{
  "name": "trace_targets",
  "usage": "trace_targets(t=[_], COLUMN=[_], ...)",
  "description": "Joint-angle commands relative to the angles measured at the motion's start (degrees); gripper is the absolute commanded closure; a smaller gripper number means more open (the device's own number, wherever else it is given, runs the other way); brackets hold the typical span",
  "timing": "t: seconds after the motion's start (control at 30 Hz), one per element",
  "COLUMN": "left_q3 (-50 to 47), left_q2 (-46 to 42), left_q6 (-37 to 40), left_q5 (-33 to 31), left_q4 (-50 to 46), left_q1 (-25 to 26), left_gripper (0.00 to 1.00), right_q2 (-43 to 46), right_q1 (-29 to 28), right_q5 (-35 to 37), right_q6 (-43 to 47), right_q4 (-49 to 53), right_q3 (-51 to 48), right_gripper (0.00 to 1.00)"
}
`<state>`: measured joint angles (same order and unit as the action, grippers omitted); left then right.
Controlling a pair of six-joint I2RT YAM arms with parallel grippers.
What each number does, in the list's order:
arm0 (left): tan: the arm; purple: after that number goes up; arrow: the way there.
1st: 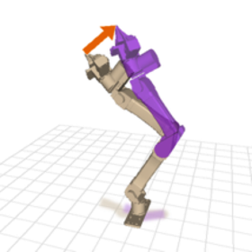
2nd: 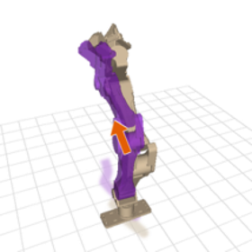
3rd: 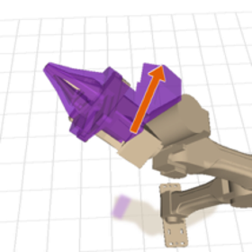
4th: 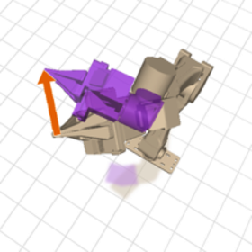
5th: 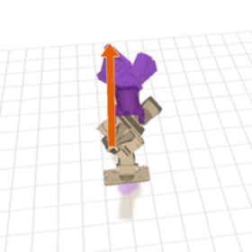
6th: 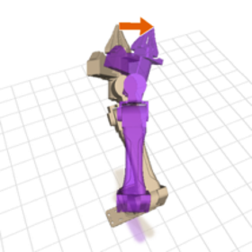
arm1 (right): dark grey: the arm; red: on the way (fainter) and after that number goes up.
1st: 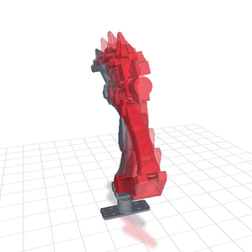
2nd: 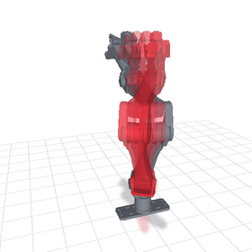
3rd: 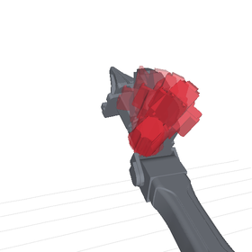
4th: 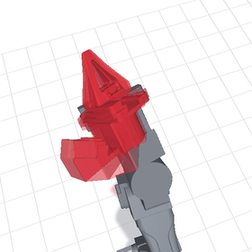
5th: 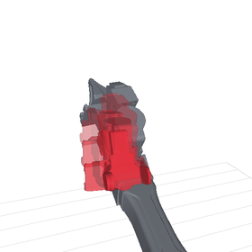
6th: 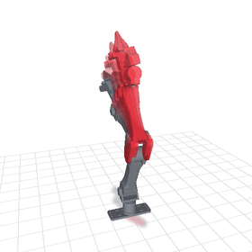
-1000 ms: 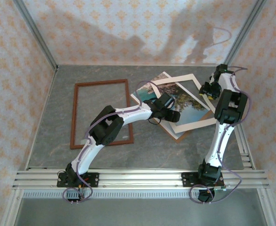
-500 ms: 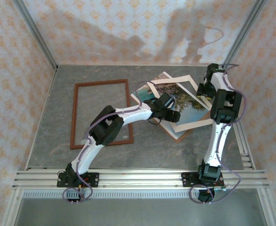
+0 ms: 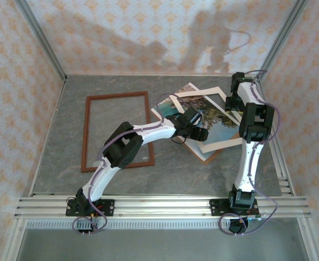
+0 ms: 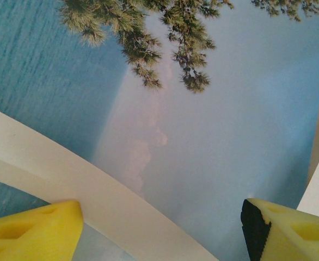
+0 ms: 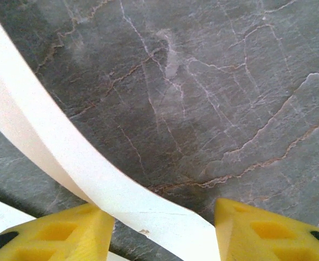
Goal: Put the photo into the frame
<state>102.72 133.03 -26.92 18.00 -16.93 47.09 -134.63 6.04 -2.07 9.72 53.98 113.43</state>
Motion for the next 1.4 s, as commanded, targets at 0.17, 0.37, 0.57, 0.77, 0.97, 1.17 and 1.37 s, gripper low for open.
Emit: trace_targets(t=[0.17,0.37,0.57,0.77,0.97,1.17,1.37], left_q3=[-0.6,-0.7,-0.4,-0.6,-6.4,-14.8,-18.9], left_q2=[0.9,0.9,0.5,-2.1,-8.8,-15.5,-16.4], left_q6=[0.5,0.5,0.6,1.0,-0.1,-3.3,-8.6], left_q5=[0.0,0.2,0.1,-0.6,-2.1,-3.9,-1.3], left_q4=[-2.0,-1.9,-2.0,-3.2,-1.4,2.7,8.2], left_q1=[-0.8,-0.9,-1.1,-2.1,-3.7,-3.9,-4.7], left_gripper=[0.21,0.21,0.21,0.18,0.16,0.15,0.14], right_q2=[-0.6,-0.8,0.7,2.7,5.3,8.9,14.0], right_q1=[-0.3,-0.2,-0.2,-0.2,-0.2,-0.2,-0.2], right_q5=[0.2,1.1,2.3,2.6,0.9,-0.1,-2.8], right_q6=[0.2,0.4,0.1,-1.0,-3.3,-5.3,-6.6], right_q4=[3.9,4.6,4.8,6.4,8.2,9.1,7.6], right_q3=[3.0,4.7,4.9,5.1,4.0,0.9,-4.2], right_gripper=[0.57,0.63,0.64,0.63,0.62,0.62,0.62])
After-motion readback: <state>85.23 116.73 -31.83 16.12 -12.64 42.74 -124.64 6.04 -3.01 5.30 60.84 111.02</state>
